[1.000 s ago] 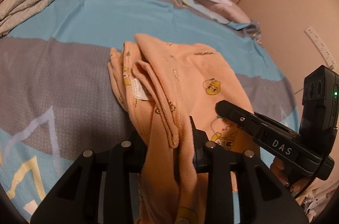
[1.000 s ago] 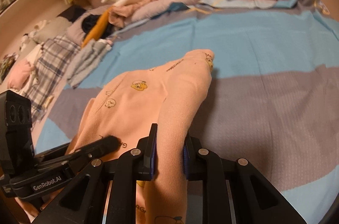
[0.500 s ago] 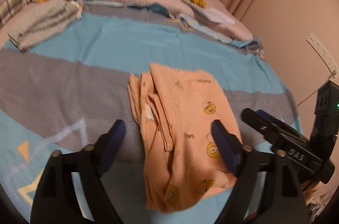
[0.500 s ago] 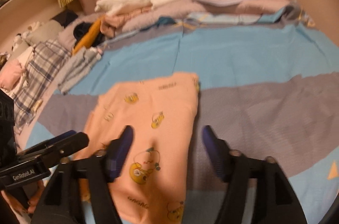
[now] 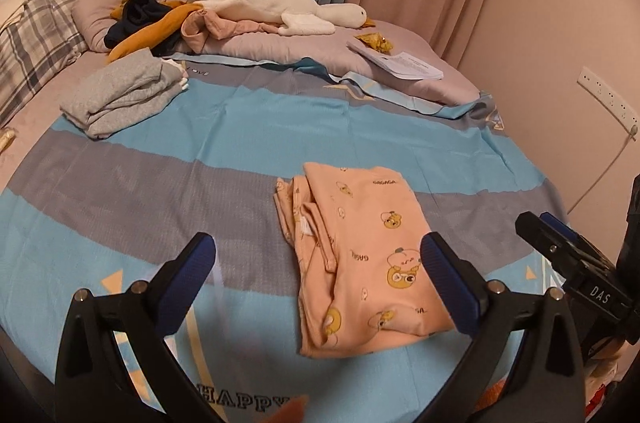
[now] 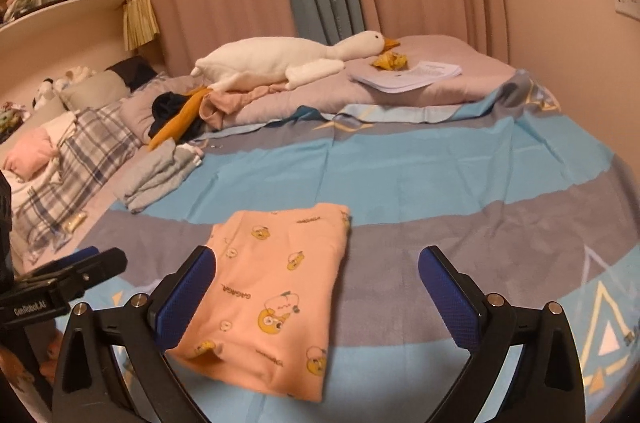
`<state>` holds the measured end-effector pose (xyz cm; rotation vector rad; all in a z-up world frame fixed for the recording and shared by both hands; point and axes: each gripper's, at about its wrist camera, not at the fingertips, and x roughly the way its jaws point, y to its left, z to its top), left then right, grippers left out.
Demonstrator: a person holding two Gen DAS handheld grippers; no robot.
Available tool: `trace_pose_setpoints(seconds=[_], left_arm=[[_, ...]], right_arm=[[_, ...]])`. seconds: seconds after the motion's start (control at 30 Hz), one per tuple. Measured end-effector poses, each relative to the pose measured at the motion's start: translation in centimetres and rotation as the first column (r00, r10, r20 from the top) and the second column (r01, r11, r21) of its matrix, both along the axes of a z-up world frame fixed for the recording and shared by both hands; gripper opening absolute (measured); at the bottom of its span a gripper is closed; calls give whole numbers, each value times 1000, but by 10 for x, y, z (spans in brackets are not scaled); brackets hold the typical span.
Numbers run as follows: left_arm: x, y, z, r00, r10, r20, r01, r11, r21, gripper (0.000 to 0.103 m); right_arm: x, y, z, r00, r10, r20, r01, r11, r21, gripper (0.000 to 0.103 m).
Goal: Fold small clothes
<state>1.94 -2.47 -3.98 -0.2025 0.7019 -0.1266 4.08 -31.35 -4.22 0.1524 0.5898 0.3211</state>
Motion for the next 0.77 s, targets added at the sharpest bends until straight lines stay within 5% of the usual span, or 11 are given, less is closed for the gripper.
trace_pose_setpoints(seconds=[0.77], left_arm=[[-9, 7, -8, 1000, 10, -8, -10, 999, -42, 103]], right_arm=[[-10, 16, -6, 1000, -17, -23, 16, 1000, -25, 101]])
